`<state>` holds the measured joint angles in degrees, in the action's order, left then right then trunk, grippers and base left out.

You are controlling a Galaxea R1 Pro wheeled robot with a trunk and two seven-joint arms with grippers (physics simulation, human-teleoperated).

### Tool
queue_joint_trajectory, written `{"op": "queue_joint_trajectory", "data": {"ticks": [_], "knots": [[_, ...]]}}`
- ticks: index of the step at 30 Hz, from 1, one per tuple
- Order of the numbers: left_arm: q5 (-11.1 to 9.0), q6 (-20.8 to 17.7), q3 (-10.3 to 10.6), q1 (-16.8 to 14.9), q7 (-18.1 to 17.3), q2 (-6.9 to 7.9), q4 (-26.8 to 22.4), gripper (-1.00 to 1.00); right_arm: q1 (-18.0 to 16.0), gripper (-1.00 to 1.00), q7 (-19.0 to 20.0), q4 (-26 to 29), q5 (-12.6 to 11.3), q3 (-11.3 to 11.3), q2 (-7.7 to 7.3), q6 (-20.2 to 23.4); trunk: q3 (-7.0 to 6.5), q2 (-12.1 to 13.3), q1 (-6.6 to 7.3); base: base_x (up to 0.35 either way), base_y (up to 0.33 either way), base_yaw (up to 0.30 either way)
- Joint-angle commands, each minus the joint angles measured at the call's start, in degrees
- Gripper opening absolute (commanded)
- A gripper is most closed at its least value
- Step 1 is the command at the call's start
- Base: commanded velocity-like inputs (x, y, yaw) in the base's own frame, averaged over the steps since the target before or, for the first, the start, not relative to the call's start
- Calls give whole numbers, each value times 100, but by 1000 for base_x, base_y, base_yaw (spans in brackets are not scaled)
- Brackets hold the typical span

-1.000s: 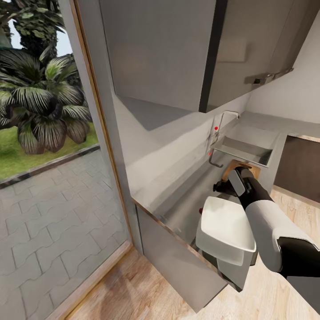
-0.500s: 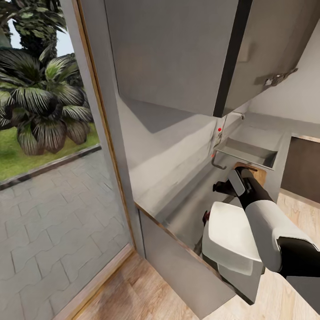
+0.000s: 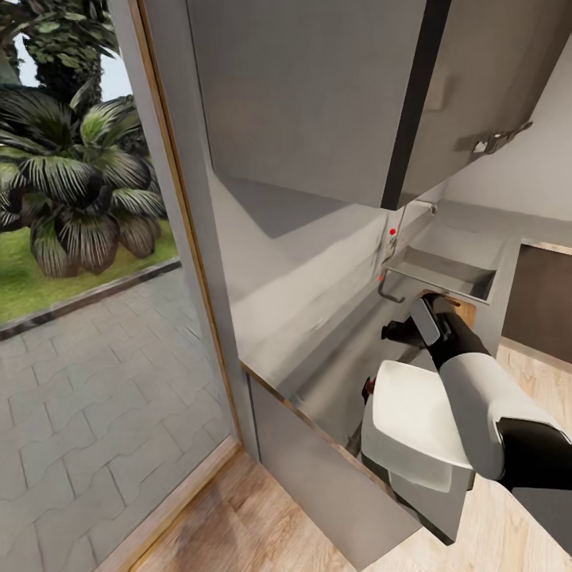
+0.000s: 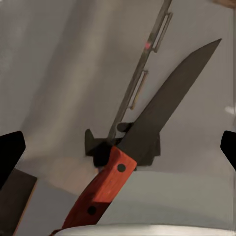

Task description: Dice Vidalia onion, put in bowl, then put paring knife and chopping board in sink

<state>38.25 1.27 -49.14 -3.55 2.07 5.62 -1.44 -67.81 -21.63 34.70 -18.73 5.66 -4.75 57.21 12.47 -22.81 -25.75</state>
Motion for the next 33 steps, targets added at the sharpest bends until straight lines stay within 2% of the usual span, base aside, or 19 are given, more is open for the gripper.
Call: {"op": "queue_joint_trajectory", "data": {"ticks": [1, 4, 11, 20, 21, 23, 26, 33], "knots": [[60, 14, -43, -5, 22, 1, 9, 100, -35, 100, -52, -21, -61, 5, -2, 15, 11, -11, -3, 0, 0, 0], [60, 14, -43, -5, 22, -1, 11, 100, -205, 100, -52, -250, -61, 5, -7, 21, 11, -11, -3, 0, 0, 0], [60, 14, -43, -5, 22, -8, 11, 100, -716, 100, -53, -1266, -69, 14, -17, 45, 11, -11, -3, 0, 0, 0], [60, 14, -43, -5, 22, -9, 12, 100, -741, 100, -58, -1388, -66, 26, -17, 138, 11, -11, -3, 0, 0, 0], [60, 14, -43, -5, 22, -9, 11, 100, -741, 100, -59, -1394, -66, 66, -17, 143, 11, -11, -3, 0, 0, 0], [60, 14, -43, -5, 22, -9, 10, 100, -742, 100, -62, -1402, -63, 335, -17, 150, 11, -11, -3, 0, 0, 0], [60, 14, -43, -5, 22, -9, 10, 100, -742, 100, -66, -1403, -61, 467, -17, 155, 11, -11, -3, 0, 0, 0], [60, 14, -43, -5, 22, -9, 11, 100, -742, 100, -69, -1405, -61, 549, -17, 152, 11, -11, -3, 0, 0, 0]]}}
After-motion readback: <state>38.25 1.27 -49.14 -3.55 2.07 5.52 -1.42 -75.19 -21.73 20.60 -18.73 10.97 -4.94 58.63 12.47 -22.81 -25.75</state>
